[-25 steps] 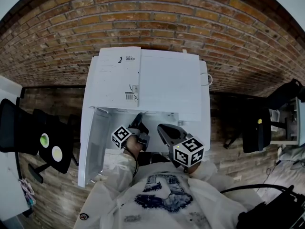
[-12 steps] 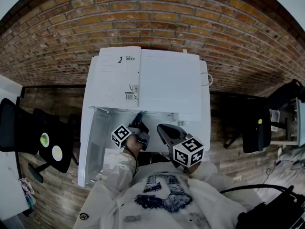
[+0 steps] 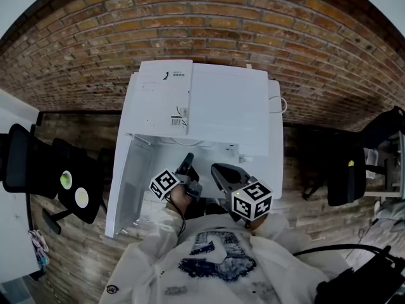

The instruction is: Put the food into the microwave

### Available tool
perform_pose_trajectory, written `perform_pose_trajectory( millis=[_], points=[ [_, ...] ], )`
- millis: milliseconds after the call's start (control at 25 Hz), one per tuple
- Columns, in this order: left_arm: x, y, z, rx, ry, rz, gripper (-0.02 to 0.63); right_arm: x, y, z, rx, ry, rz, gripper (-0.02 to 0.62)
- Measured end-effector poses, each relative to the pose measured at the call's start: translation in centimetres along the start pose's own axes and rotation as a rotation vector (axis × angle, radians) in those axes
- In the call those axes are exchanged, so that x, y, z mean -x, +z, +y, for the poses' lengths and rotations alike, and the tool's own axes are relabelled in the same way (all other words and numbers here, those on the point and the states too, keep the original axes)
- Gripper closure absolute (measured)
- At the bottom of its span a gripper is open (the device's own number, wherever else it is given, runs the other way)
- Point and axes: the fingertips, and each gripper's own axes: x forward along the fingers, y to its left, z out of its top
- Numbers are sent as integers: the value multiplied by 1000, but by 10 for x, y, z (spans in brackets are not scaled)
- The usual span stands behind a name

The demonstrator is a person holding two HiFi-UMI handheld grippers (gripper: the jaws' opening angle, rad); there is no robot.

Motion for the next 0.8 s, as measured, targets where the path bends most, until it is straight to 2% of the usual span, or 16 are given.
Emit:
perform_pose_trajectory(
  millis=[360,560,800],
  points=[
    [44,-4,-44,-293,12,65,581,4,3,23,-10,-1,-38,581],
    [70,7,-70,-562,47,96,583,2,6,32,-11,-30,-61,581],
    [98,15,-120,-853,6,78,595,0,11,42,-11,-62,-84,581]
  ],
)
